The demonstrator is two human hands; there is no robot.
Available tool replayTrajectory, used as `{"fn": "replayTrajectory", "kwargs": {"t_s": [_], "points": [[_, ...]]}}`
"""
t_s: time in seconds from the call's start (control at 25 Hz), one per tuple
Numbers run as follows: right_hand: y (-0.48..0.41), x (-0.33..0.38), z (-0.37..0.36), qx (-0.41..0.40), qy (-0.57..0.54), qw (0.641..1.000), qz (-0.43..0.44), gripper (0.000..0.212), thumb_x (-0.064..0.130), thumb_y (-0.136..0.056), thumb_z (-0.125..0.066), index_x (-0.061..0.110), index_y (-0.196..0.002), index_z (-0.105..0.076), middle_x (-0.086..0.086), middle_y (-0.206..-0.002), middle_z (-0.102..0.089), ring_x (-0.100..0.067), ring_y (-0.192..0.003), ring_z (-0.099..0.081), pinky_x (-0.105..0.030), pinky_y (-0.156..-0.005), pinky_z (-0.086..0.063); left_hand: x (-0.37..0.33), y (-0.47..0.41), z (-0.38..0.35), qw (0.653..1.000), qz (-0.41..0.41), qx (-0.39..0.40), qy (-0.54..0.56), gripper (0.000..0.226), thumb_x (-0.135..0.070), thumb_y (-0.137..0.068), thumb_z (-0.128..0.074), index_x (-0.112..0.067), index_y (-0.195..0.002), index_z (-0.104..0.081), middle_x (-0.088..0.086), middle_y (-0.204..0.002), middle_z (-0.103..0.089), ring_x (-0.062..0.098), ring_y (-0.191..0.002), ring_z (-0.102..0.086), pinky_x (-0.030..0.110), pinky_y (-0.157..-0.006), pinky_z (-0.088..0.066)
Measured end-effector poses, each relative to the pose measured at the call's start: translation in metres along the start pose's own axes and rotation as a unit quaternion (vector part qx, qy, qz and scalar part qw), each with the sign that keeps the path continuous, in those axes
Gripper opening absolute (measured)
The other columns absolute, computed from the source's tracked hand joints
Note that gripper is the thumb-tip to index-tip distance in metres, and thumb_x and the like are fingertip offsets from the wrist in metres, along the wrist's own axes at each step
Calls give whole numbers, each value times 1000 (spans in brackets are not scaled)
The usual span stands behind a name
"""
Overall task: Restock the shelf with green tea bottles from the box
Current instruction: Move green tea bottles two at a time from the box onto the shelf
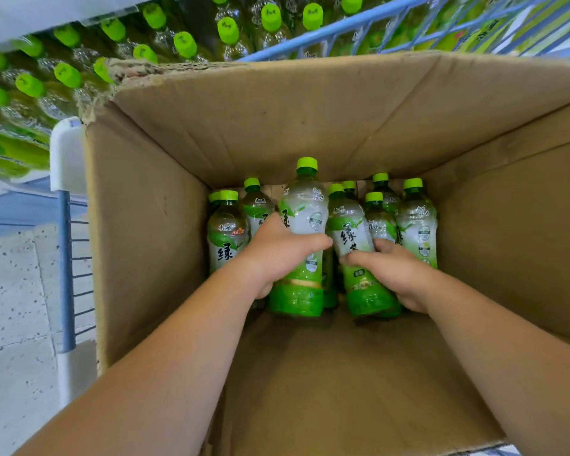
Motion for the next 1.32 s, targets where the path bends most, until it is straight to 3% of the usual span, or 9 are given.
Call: {"fn": "replayTrajectory", "kwargs": {"t_s": [0.12, 0.2, 0.36, 0.48, 0.64, 0.76, 1.04, 1.2, 1.32], "points": [[6, 5, 1, -3, -42, 999, 32, 75, 44, -47, -83, 25, -118, -68, -7, -105, -77, -32, -96, -74, -56, -88, -59, -3, 9, 8, 1000, 10, -29, -2, 58, -31, -57, -85, -16, -110, -66, 4, -98, -77, 22, -90, -75, 44, -77, -63], [12, 11, 1, -9, -56, 997, 48, 69, 42, -50, -83, 24, -116, -69, -6, -100, -79, -31, -91, -76, -55, -84, -60, -3, 18, 13, 998, 17, -51, -12, 72, -34, -49, -86, -26, -113, -52, -2, -103, -72, 16, -93, -71, 41, -78, -61], [37, 27, 0, -10, -90, 994, 68, 36, 25, -81, -78, 18, -116, -69, -8, -93, -79, -30, -84, -77, -46, -73, -62, -9, 44, 16, 998, 24, -34, -45, 72, -31, -57, -81, -31, -114, -36, -1, -107, -66, 19, -96, -67, 45, -85, -59], [61, 36, -7, -26, -67, 991, 108, 30, 26, -82, -80, 20, -110, -71, -4, -92, -80, -24, -82, -77, -38, -68, -60, -17, 64, 21, 997, -2, -54, -57, 75, -26, -63, -78, -33, -120, -29, -2, -107, -65, 18, -94, -65, 44, -81, -59], [89, 48, -26, -48, -42, 988, 137, 52, 40, -63, -84, 21, -109, -70, 0, -90, -79, -20, -80, -77, -41, -70, -62, -33, 91, 34, 993, -47, -89, -55, 66, -27, -61, -79, -24, -119, -47, -2, -99, -68, 18, -89, -68, 46, -78, -59], [120, 63, -45, -60, -51, 985, 154, 46, 40, -63, -81, 22, -105, -72, 0, -89, -79, -20, -80, -77, -47, -76, -63, -48, 119, 50, 991, -70, -94, -65, 54, -31, -56, -76, -18, -107, -62, 3, -94, -72, 23, -86, -71, 50, -79, -61], [211, 113, -87, -97, -73, 973, 198, 40, 35, -69, -79, 19, -105, -73, -5, -92, -79, -27, -85, -76, -56, -80, -61, -76, 207, 107, 980, -163, -105, -48, 50, -34, -62, -84, -37, -105, -59, -17, -88, -73, 4, -76, -71, 38, -68, -61], [265, 142, -122, -115, -67, 966, 223, 37, 36, -71, -79, 19, -103, -73, -5, -93, -78, -29, -90, -75, -58, -84, -60, -82, 259, 156, 970, -216, -107, -19, 47, -21, -71, -86, -39, -107, -60, -27, -86, -72, -5, -72, -70, 16, -51, -54], [291, 160, -156, -115, -60, 963, 237, 41, 40, -67, -78, 20, -102, -71, -6, -94, -78, -31, -92, -74, -60, -84, -59, -73, 282, 202, 968, -214, -134, 2, 42, -27, -69, -86, -37, -100, -60, -25, -83, -72, -1, -69, -70, 26, -56, -57]]}}
Point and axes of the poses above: each hand's wrist, its own y-axis away from the middle knuckle, its own z-axis out of the back of the hand, x = y × z, the point moved 3 cm from there along -y, towards the middle knuckle
